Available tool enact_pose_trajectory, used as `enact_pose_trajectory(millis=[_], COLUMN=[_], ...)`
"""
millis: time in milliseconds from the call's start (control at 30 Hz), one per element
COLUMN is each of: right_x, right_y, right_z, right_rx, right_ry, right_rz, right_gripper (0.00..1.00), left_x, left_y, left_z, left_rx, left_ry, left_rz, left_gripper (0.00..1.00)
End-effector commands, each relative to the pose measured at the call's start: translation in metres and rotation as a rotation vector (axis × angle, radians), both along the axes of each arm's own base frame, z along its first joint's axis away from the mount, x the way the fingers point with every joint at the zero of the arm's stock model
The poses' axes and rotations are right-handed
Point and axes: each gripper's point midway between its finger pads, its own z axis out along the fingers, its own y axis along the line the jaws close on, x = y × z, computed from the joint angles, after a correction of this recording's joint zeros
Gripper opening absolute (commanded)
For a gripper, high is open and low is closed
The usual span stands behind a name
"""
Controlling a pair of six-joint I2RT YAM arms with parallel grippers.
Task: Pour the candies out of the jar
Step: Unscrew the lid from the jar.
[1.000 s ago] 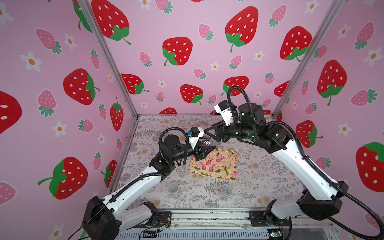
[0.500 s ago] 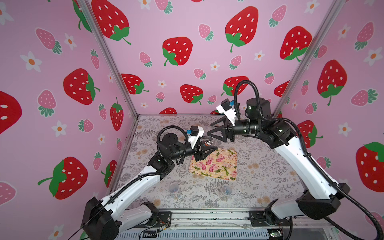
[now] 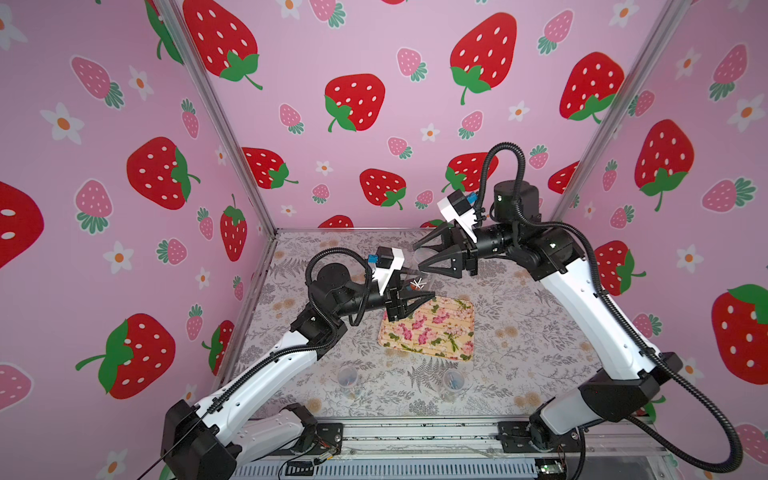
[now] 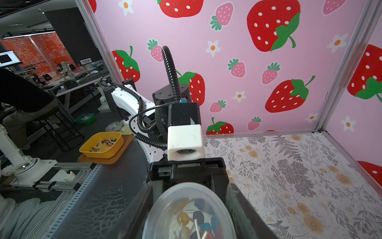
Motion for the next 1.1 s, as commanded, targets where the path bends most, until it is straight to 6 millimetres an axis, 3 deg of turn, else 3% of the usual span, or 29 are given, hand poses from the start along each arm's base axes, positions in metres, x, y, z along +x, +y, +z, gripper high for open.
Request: enact_pose_trajectory(millis=[0,233,500,600,833,1067], right_x=[-0.004,-0.007,-0.013,-0.013,0.001,0.032], right_y=[-0.006,-0.006,-0.008,-0.011,-0.02,-0.025], right_z=[0.031,0.027,0.029,0.037,0.058,0.036], right_rx=[0.115,0.101,0.103,0.113,0.11,-0.015], right_ry=[-0.19,-0.181,-0.189,-0.194,-0.095,0.106], right_rz=[0.016,0.013,0.007,-0.027,-0.227,-0.502], right_gripper=[0.47,0.51,0.81,0.87,0.89,0.89], left_x=[-0.019,-0.014,-0.01,-0.007,0.001,0.017], left_y=[-0.002,-0.001,0.002,0.003,0.007,0.016], left_z=[-0.005,-0.006,-0.008,-0.009,-0.011,-0.014], left_rx=[0.028,0.022,0.017,0.016,0.019,0.034], left_ry=[0.008,0.003,-0.003,-0.006,-0.029,-0.079], left_rz=[-0.089,-0.056,-0.018,0.005,0.065,0.191], left_gripper=[0.46,0.46,0.47,0.47,0.47,0.47])
